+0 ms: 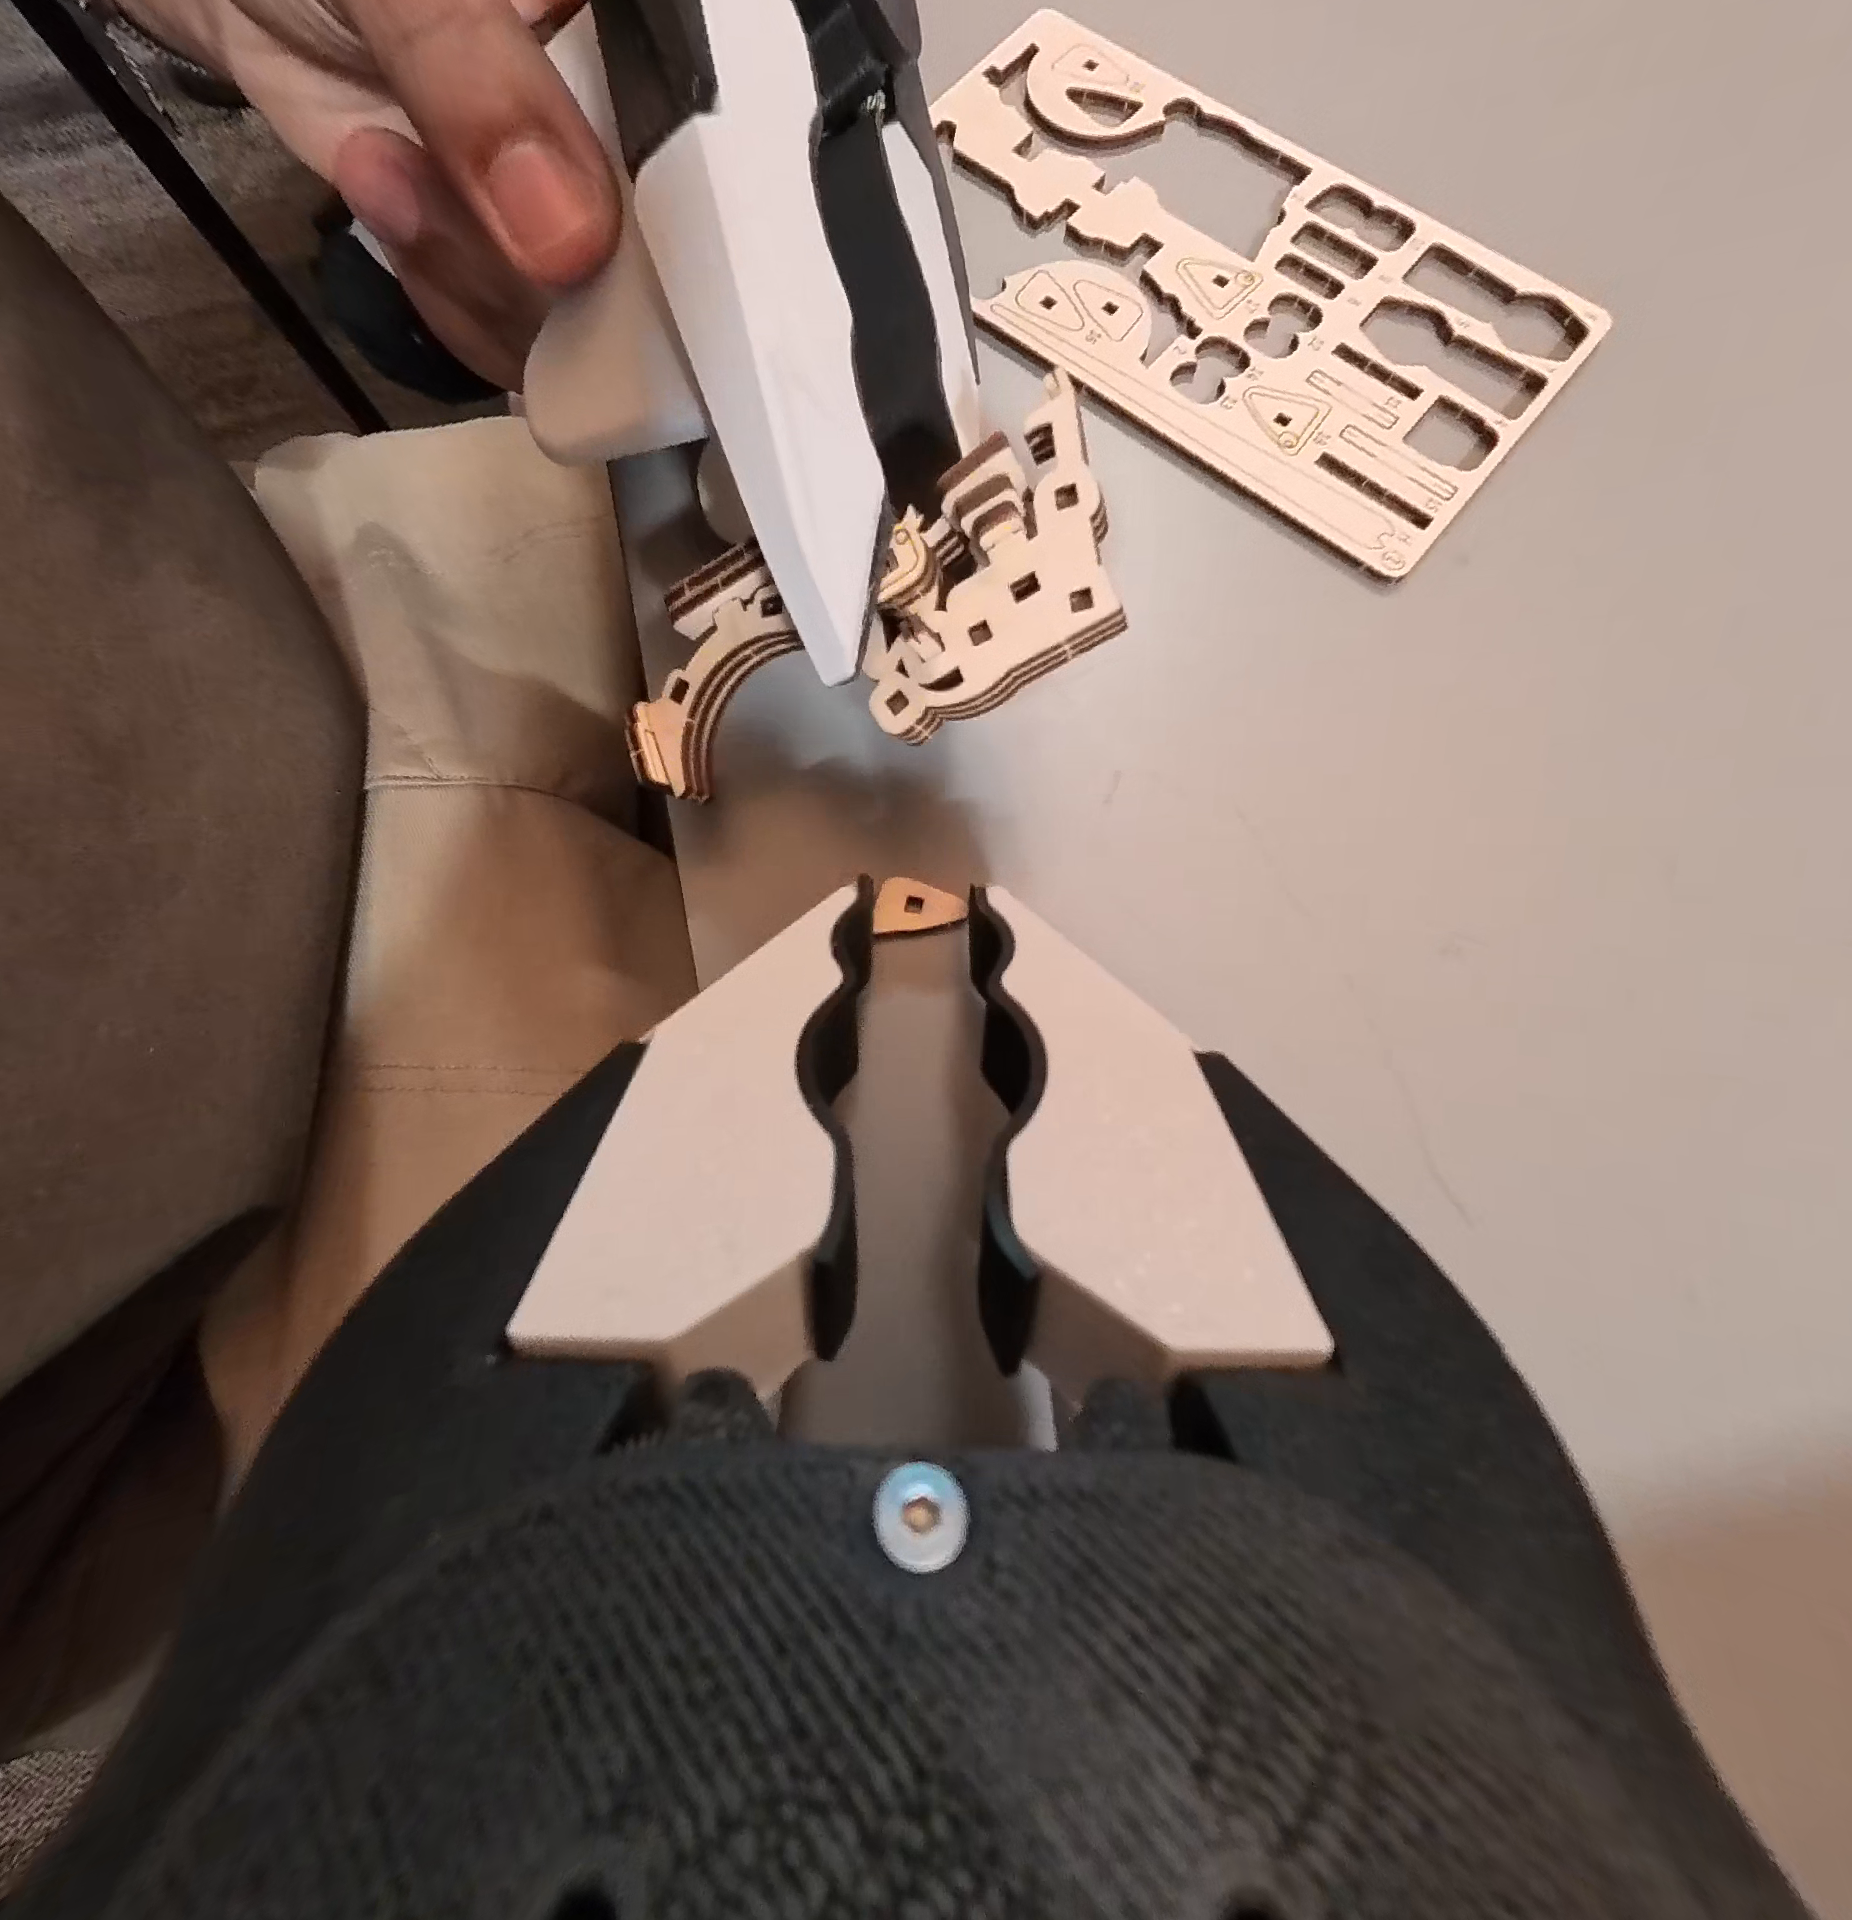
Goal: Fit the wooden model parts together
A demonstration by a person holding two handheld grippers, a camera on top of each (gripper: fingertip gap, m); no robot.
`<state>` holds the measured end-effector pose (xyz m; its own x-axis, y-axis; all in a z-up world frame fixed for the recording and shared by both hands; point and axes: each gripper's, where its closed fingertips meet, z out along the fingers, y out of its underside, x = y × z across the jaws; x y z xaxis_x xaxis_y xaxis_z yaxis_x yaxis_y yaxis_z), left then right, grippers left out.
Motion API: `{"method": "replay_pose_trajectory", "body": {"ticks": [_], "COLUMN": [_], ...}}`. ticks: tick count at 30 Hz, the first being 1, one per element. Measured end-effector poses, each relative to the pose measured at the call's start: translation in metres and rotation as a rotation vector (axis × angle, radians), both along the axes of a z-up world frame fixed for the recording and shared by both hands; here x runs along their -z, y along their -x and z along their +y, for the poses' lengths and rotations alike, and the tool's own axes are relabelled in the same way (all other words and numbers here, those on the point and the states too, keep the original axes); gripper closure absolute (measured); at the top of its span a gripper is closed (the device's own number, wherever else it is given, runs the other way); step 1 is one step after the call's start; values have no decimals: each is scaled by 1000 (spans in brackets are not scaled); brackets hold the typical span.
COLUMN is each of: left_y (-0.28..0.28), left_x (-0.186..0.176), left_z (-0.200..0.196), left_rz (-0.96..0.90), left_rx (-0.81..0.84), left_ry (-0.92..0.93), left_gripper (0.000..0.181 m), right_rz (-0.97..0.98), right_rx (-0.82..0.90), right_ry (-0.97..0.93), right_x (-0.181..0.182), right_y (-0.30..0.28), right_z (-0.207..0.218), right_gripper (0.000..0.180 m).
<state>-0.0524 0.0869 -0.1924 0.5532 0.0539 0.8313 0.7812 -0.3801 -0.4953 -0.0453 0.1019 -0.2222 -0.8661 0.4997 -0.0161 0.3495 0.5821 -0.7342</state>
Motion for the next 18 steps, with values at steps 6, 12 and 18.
{"method": "replay_pose_trajectory", "body": {"ticks": [6,12,18], "left_y": [0,-2,-5], "left_x": [0,0,0], "left_z": [0,0,0], "left_rz": [0,3,6], "left_rx": [1,13,33], "left_ry": [0,-2,-2], "left_gripper": [161,161,161], "right_rz": [85,317,440], "right_rx": [15,-7,-86], "right_ry": [0,65,-58], "right_x": [-13,-55,-53], "right_y": [6,8,1], "right_z": [1,-7,-18], "right_gripper": [163,163,164]}}
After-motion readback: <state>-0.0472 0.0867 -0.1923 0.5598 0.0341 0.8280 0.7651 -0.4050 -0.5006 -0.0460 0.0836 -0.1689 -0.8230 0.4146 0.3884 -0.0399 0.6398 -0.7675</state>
